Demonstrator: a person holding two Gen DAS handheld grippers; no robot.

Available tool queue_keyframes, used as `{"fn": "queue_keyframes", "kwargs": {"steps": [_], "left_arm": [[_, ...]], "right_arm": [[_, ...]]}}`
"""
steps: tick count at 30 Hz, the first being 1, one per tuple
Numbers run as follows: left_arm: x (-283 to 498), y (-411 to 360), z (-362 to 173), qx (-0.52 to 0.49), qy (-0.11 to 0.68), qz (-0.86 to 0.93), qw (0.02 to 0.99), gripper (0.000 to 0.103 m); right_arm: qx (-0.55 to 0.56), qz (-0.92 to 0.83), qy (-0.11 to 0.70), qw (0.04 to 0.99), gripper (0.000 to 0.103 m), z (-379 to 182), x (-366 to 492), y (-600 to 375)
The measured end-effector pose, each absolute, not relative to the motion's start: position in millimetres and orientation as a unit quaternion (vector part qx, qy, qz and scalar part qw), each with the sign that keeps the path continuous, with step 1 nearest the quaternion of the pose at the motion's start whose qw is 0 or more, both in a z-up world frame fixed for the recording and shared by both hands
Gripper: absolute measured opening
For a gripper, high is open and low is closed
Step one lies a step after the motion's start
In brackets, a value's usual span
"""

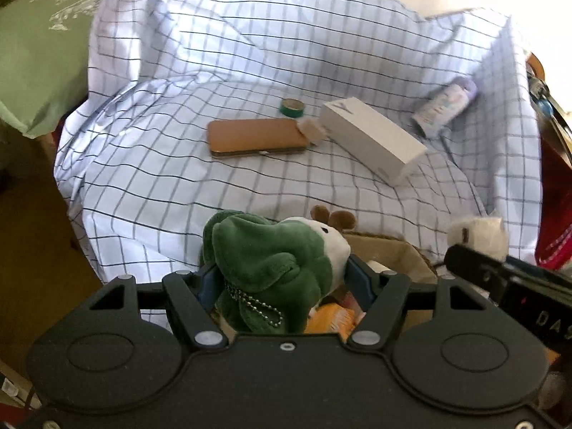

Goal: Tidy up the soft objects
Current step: 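Lift the green plush and gauze packet with both tools and carry them over the basket, then open both tools to drop the green plush and gauze packet into the basket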

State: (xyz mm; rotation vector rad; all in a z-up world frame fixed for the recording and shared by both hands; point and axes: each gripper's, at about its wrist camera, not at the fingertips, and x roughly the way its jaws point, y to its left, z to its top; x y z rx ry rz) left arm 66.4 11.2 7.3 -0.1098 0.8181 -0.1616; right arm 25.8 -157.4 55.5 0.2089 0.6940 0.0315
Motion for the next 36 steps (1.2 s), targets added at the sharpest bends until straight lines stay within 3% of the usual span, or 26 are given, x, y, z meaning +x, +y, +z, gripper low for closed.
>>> {"fn": "queue_keyframes", "kwargs": {"steps": [14,19,36], "left_arm": [[56.4,-15.1,-4.1,-0.034,0.396,-0.089,0.913,0.066],[53.1,-13.3,-6.1,-0.034,0.389,-0.076,0.918,0.078],[38.3,-0.4,-9.5,-0.036,0.378,-0.031,0.924,0.079]], "right_arm": [[0.131,-0.029,0.322,0.937,0.061,53.0,-1.2,-172.2],[0.126,-0.026,0.334,0.934,0.061,45.3,-0.8,-167.0],[0.106,-0.030,0.351,0.930,0.062,34.9,4.2,-152.3]]}}
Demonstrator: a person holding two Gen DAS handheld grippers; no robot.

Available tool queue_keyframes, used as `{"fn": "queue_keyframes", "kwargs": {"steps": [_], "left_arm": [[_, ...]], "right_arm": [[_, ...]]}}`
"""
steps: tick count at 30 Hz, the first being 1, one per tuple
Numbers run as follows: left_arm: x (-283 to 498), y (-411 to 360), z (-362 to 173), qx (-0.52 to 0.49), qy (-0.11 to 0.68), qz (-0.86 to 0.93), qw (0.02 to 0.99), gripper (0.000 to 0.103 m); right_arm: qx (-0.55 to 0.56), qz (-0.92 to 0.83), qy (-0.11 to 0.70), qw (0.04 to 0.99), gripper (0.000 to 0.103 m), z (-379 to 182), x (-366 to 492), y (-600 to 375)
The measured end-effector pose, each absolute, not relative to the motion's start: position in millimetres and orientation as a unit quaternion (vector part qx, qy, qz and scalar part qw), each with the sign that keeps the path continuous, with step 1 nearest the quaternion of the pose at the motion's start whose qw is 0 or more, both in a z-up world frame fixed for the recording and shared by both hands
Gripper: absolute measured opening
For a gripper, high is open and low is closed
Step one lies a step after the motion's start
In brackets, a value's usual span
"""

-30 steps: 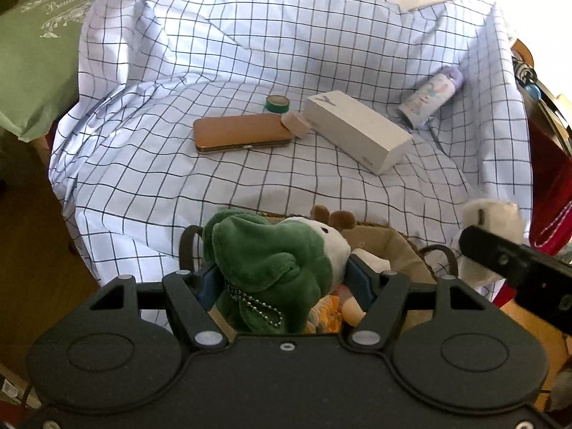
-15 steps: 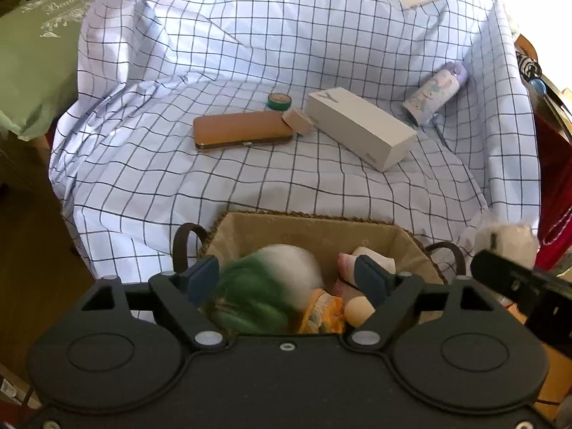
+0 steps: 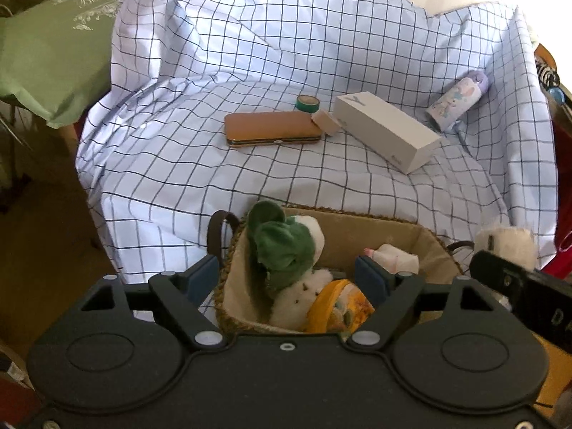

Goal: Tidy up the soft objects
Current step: 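Open both tools to drop the green plush and gauze packet into the basket, then withdraw both tools upward from the basket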

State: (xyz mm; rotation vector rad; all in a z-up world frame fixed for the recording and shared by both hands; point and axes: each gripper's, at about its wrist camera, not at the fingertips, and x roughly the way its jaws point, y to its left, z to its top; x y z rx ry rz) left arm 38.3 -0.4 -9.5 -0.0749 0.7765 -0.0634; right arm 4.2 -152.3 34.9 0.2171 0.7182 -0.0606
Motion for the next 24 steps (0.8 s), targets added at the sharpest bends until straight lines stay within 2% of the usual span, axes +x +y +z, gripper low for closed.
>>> {"fn": "queue_keyframes", "kwargs": {"steps": [6,10,15,24], "left_arm": [[34.3,1.3,-13.7,-0.031,0.382,-0.026,0.923,0.079],[34.3,1.9,-15.0,-0.032,0.384,-0.024,0.922,0.079],[34.0,2.3,-15.7,-0.031,0.385,-0.024,0.922,0.079],[33.2,0.9,-17.9,-0.025,0.386,-0.023,0.922,0.079]], "right_arm": [[0.106,-0.028,0.351,0.930,0.064,31.8,6.7,-149.1],[0.109,-0.027,0.352,0.929,0.070,29.8,6.8,-147.7],[0.110,-0.029,0.352,0.929,0.073,30.1,4.9,-149.1],[0.095,-0.045,0.356,0.928,0.084,29.0,2.0,-147.9]]}}
